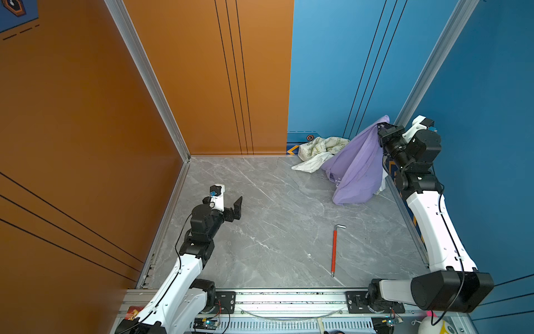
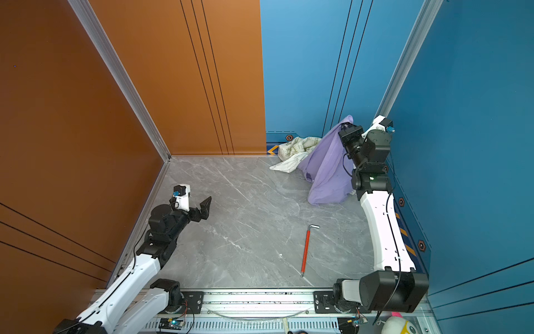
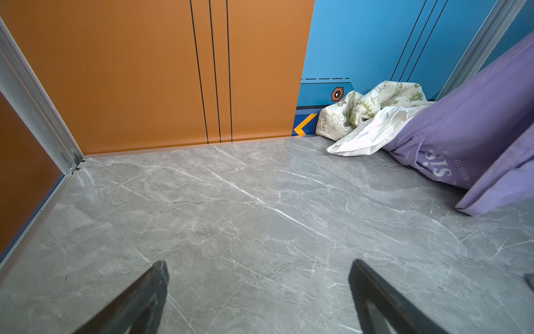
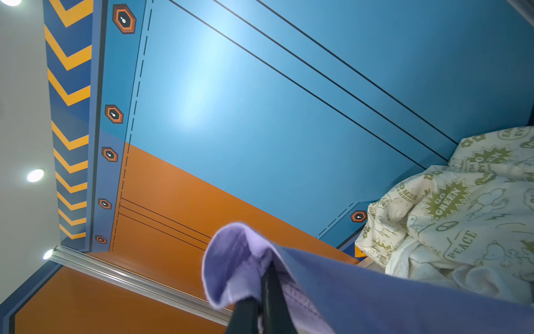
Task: Pick out a specific cloth from the pile
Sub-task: 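Lift the lavender cloth high with the right gripper, pulling it from the pile, then lower the lavender cloth onto the table nearer the robot and release it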
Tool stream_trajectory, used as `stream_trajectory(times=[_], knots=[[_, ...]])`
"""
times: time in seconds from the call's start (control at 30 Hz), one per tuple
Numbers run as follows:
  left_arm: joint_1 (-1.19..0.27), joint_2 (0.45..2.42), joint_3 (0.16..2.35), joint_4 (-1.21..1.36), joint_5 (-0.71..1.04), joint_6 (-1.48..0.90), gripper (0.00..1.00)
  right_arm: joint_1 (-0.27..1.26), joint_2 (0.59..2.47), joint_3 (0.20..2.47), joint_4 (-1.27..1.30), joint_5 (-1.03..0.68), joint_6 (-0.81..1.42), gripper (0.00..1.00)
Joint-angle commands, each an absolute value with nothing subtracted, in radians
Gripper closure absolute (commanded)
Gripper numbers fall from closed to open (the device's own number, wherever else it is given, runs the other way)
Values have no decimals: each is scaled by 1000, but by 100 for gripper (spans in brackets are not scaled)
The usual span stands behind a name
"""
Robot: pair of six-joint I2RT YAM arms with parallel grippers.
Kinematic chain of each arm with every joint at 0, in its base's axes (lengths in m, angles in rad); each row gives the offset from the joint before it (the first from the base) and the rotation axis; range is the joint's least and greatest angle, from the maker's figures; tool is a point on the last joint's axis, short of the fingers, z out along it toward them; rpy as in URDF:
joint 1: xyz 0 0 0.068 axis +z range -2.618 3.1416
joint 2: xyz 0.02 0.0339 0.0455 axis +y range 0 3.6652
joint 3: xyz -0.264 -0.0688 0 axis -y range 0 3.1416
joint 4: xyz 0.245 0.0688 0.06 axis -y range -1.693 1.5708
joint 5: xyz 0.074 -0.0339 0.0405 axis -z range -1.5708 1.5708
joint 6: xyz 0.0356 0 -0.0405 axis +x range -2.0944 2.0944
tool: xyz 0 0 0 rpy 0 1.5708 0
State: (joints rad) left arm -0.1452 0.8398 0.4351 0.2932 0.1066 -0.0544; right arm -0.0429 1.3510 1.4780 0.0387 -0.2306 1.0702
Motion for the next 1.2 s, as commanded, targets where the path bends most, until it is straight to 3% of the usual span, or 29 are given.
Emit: stream_trajectory(times=[0.0, 0.63, 1.0, 1.17], knots=[[-152, 842, 464, 284, 123, -69, 2, -8, 1354, 1553, 151, -222, 1036, 100], [-160, 843, 462, 284, 127, -66, 2, 190, 1503, 1875, 179, -261, 940, 100], [-170, 839, 461, 284, 132, -60, 2, 497, 1525, 1708, -328, -297, 463, 100], [-174, 842, 460, 284, 130, -57, 2, 625, 1580, 1653, -663, -207, 194, 56]])
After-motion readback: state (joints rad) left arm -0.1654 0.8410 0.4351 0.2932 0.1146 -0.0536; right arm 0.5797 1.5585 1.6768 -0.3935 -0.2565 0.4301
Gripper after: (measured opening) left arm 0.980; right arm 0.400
